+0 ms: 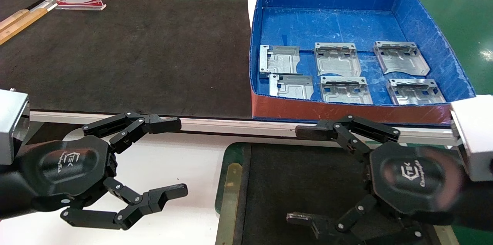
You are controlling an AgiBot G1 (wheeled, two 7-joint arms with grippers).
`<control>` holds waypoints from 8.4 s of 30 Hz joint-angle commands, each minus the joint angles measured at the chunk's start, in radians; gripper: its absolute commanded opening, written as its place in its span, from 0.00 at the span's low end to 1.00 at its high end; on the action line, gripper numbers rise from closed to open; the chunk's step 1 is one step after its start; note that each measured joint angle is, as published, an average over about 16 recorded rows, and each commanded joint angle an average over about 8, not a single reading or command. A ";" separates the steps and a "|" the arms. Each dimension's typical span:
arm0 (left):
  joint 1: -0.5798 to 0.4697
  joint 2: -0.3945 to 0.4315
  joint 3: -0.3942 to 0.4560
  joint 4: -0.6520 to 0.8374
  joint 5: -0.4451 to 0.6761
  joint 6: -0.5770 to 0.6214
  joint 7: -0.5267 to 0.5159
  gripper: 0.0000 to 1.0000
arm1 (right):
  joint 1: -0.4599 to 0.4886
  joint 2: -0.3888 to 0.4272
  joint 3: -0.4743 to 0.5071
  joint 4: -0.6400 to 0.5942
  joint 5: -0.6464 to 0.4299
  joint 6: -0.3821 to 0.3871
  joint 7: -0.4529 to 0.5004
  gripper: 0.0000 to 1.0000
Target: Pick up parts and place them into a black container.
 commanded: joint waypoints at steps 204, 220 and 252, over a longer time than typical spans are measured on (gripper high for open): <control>0.000 0.000 0.000 0.000 0.000 0.000 0.000 1.00 | 0.735 -0.485 -0.293 -1.276 -0.707 0.855 0.143 0.00; 0.000 0.000 0.000 0.000 0.000 0.000 0.000 1.00 | 0.821 -0.364 -0.258 -1.170 -0.646 0.429 0.035 0.00; 0.000 0.000 0.000 0.000 0.000 0.000 0.000 1.00 | 0.241 0.014 -0.347 -0.059 -0.153 0.018 0.166 0.00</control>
